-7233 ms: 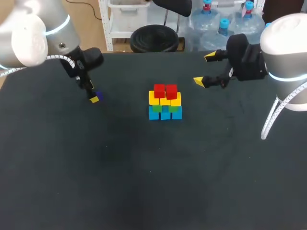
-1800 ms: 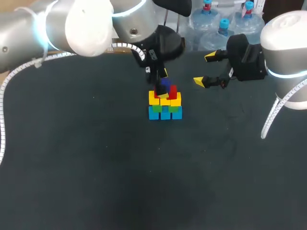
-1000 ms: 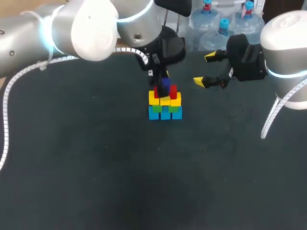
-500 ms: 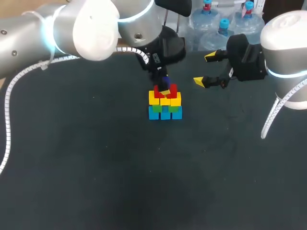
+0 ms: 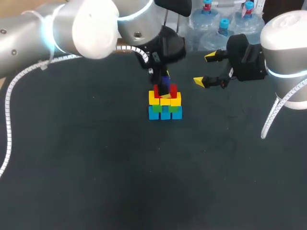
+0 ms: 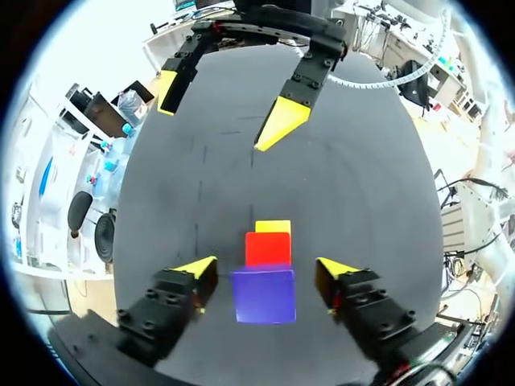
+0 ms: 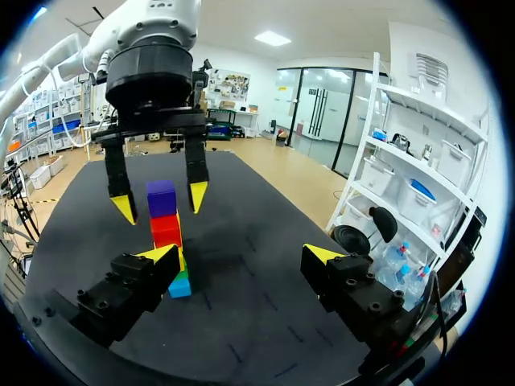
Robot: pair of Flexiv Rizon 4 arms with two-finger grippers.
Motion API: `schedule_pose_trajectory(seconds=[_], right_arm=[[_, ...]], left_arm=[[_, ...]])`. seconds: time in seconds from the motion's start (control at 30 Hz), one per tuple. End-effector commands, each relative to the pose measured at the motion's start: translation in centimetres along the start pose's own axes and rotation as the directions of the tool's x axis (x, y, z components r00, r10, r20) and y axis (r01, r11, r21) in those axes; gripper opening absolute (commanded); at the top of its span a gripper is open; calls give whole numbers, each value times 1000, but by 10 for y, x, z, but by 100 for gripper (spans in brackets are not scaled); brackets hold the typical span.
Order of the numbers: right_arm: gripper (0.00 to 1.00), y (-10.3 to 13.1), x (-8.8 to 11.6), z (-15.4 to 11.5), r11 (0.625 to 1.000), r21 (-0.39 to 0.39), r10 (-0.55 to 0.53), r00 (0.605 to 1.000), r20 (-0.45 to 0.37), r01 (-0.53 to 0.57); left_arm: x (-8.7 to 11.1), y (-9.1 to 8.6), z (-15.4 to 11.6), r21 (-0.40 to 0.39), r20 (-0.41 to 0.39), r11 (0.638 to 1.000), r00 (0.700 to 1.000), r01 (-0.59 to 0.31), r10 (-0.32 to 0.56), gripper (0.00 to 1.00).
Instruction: Place the blue cubes, place green cubes on the blue cubes, place the yellow cubes on the green cubes, then place the red cubes on the yellow cubes, and place purple cube on the red cubes.
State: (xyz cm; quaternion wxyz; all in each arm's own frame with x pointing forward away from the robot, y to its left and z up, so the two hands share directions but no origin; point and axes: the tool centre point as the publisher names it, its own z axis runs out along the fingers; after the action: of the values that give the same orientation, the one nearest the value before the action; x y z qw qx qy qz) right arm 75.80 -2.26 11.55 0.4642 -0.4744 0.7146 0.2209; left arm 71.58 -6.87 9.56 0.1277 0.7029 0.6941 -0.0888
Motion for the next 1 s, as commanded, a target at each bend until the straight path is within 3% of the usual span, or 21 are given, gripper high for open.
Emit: schedule_pose_trajectory(seconds=[0.03,0.17,0.27,0.43,0.6,0.8,1.0], right_arm=[[100,0,0,-1,1000,-1,0,1000,0,0],[100,0,0,-1,1000,-1,0,1000,0,0],[100,0,0,-1,1000,-1,0,1000,0,0],[100,0,0,-1,1000,-1,0,1000,0,0],[100,0,0,-1,1000,-1,0,1000,0,0],[100,0,0,-1,1000,-1,0,1000,0,0],[100,0,0,-1,1000,-1,0,1000,0,0]], left_arm=[[-3,-2,-10,8,33,1000,999,7,-7,100],[-10,-10,-32,20,111,999,993,48,-49,100],[-12,-13,-49,-22,187,998,981,59,-54,100],[-18,-18,-78,-56,363,990,926,129,-101,100],[-9,-15,-94,-110,436,976,892,190,-124,100],[1,-9,-109,-159,456,963,881,218,-124,100],[10,0,-136,-239,520,933,847,270,-112,100]])
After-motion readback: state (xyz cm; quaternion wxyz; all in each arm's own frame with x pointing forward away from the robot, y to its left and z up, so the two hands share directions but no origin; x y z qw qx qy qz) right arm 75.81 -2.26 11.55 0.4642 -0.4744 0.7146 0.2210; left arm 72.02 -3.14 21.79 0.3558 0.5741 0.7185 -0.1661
